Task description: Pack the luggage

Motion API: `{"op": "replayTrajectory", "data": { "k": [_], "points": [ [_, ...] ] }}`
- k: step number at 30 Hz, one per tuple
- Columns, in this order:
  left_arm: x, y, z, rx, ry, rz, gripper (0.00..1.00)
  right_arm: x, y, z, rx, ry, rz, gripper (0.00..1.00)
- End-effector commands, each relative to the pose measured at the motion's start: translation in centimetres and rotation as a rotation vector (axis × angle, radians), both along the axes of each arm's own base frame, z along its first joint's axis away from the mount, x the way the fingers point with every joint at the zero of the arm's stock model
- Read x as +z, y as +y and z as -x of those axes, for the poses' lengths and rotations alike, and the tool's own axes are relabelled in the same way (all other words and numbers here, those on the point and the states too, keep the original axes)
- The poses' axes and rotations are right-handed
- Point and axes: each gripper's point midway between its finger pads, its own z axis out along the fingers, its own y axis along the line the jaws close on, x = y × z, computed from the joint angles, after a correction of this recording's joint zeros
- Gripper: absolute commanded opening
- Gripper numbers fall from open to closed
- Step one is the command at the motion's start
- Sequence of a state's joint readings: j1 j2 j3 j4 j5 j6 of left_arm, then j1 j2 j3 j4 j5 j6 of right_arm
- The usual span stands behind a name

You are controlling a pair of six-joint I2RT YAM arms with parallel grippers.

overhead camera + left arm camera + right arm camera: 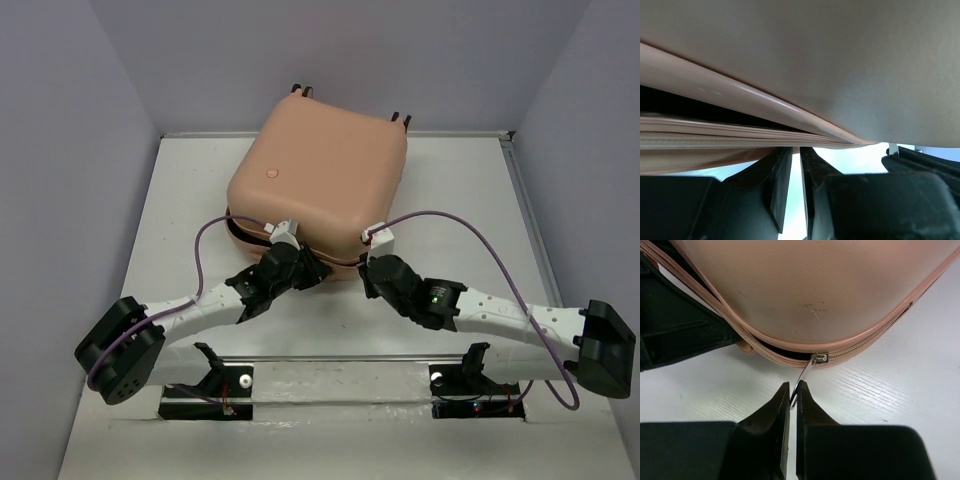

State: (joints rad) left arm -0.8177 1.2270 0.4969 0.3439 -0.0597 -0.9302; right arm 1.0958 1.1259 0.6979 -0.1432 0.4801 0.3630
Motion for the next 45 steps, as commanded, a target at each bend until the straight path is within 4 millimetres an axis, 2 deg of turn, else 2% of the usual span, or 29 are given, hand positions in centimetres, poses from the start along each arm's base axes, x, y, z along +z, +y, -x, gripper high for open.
{"op": "replayTrajectory", "data": {
  "k": [1, 9, 12, 13, 14, 15, 17, 18, 19, 20, 21, 23, 24, 25, 26, 27, 28, 30, 31, 32, 35, 36, 37, 39, 40, 41, 42, 43, 45],
  "points": [
    [4.0, -2.7, -2.8, 0.012, -0.122, 0.1, 0.3, 6.8, 9.6, 6.1, 0.357, 0.06, -0.358, 0.07],
    [2.8, -2.5, -2.2, 0.001, -0.1, 0.101, 0.3, 3.4, 4.8, 5.6, 0.174, 0.109, -0.309, 0.07],
    [3.0, -3.2, -2.6, -0.004, -0.1, 0.119, 0.3, 5.7, 9.0, 6.7, 0.349, 0.1, -0.371, 0.07],
    [2.8, -3.3, -2.6, -0.007, -0.097, 0.118, 0.3, 10.0, 11.6, 6.5, 0.404, 0.057, -0.467, 0.07],
    [2.9, -3.5, -2.8, -0.007, -0.099, 0.118, 0.3, 11.3, 13.6, 7.4, 0.458, 0.055, -0.481, 0.07],
    [2.9, -3.7, -3.0, -0.007, -0.101, 0.116, 0.3, 9.4, 16.9, 9.2, 0.541, 0.068, -0.397, 0.07],
    [3.0, -3.8, -3.2, -0.006, -0.107, 0.116, 0.3, 11.0, 20.3, 10.6, 0.598, 0.027, -0.366, 0.07],
    [3.0, -3.9, -3.2, -0.008, -0.107, 0.118, 0.3, 13.4, 21.7, 10.8, 0.613, -0.013, -0.379, 0.07],
    [3.1, -3.9, -3.2, -0.011, -0.109, 0.117, 0.3, 12.7, 21.8, 10.5, 0.581, -0.016, -0.359, 0.07],
    [3.1, -3.9, -3.1, -0.019, -0.11, 0.121, 0.3, 10.4, 20.8, 10.4, 0.553, 0.018, -0.329, 0.07],
    [3.1, -3.8, -2.9, -0.023, -0.112, 0.118, 0.3, 10.8, 19.0, 9.5, 0.48, -0.011, -0.335, 0.07],
    [2.7, -3.4, -2.5, -0.026, -0.11, 0.109, 0.3, 8.7, 16.0, 8.1, 0.392, 0.004, -0.307, 0.07],
    [3.0, -3.1, -2.3, -0.024, -0.121, 0.115, 0.3, 5.5, 13.8, 8.0, 0.337, 0.057, -0.277, 0.07],
    [3.2, -2.9, -2.1, -0.026, -0.125, 0.118, 0.31, 6.5, 12.2, 8.2, 0.314, 0.057, -0.324, 0.07],
    [2.6, -2.3, -1.6, -0.028, -0.118, 0.11, 0.33, 6.1, 10.9, 7.8, 0.281, 0.06, -0.331, 0.07],
    [3.5, -2.1, -1.1, -0.039, -0.131, 0.128, 0.39, 4.0, 9.0, 7.8, 0.235, 0.083, -0.301, 0.07],
    [3.6, -1.7, -0.7, -0.044, -0.135, 0.124, 0.44, 5.0, 7.7, 7.5, 0.209, 0.076, -0.334, 0.07],
    [4.3, -0.6, 0.5, -0.06, -0.137, 0.112, 0.62, 4.0, 5.6, 7.4, 0.163, 0.101, -0.298, 0.45],
    [4.7, -0.2, 0.9, -0.068, -0.143, 0.099, 0.68, 4.0, 4.9, 7.3, 0.144, 0.099, -0.289, 0.57],
    [7.1, 0.4, 1.2, -0.075, -0.201, 0.109, 0.73, 4.9, 4.1, 7.2, 0.126, 0.09, -0.304, 0.69],
    [8.4, 2.8, 2.0, -0.059, -0.209, 0.012, 0.86, 6.0, 1.9, 6.1, 0.057, 0.054, -0.3, 0.76],
    [12.1, 3.8, 1.6, -0.02, -0.29, 0.021, 0.89, 7.2, 1.2, 5.8, 0.044, 0.032, -0.33, 0.76],
    [12.2, 5.0, 1.7, -0.002, -0.274, -0.035, 0.94, 7.8, 0.5, 5.1, 0.016, 0.011, -0.343, 0.76],
    [17.0, 7.0, -0.2, 0.067, -0.35, -0.082, 0.99, 9.7, -2.5, 1.5, -0.12, -0.045, -0.382, 0.73],
    [18.1, 7.5, -1.2, 0.088, -0.366, -0.1, 0.99, 10.3, -2.4, 1.6, -0.107, -0.05, -0.396, 0.71],
    [21.2, 8.0, -2.4, 0.114, -0.411, -0.088, 0.99, 10.9, -4.3, -0.8, -0.193, -0.073, -0.406, 0.5],
    [20.8, 7.6, -3.8, 0.086, -0.389, -0.107, 0.99, 12.1, -5.0, -1.9, -0.215, -0.094, -0.42, 0.32],
    [21.5, 10.0, -6.5, 0.161, -0.402, -0.124, 0.99, 12.3, -5.2, -2.9, -0.221, -0.091, -0.421, 0.13],
    [21.7, 11.3, -9.8, 0.18, -0.374, -0.108, 0.98, 12.9, -7.6, -5.8, -0.304, -0.118, -0.396, 0.07]
  ]
}}
